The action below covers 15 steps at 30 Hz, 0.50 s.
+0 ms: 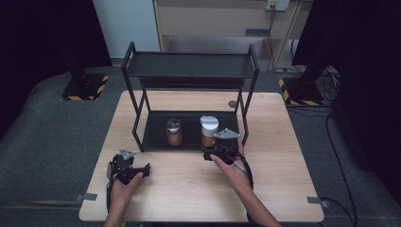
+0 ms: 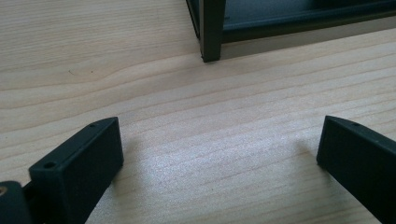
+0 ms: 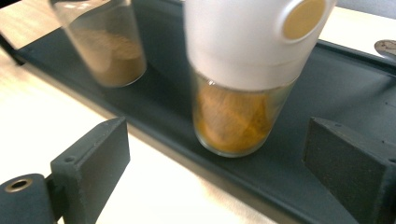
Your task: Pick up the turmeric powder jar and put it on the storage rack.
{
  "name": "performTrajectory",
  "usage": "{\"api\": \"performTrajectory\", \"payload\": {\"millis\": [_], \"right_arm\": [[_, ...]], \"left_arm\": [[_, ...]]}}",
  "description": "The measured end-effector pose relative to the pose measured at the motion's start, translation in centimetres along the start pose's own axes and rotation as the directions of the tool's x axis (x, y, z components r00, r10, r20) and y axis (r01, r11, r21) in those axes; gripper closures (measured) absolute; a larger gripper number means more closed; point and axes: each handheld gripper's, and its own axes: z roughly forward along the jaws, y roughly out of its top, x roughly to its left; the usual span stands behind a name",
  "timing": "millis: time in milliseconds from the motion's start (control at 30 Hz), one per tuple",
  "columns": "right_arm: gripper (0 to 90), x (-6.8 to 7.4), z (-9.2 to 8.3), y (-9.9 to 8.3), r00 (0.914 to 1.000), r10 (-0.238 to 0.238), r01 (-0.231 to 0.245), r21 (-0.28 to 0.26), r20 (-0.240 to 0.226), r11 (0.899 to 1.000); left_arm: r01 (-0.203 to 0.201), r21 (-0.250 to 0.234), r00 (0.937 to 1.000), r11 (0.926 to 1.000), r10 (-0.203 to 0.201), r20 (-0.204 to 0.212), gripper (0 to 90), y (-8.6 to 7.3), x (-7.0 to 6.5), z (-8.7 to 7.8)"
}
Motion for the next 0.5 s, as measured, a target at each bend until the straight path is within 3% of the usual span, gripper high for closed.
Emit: {"api": "performTrajectory", "payload": {"millis": [500], "right_arm": [[8.8,0.1,-2.2,-1.3,0.9990,-0.015,0.016,0.013,-0.042,1.000]], "left_arm": [[0.002,0.000,1.0000,1.0000,-0.002,-0.003,0.0,0.0,-0.1,0.0]]}}
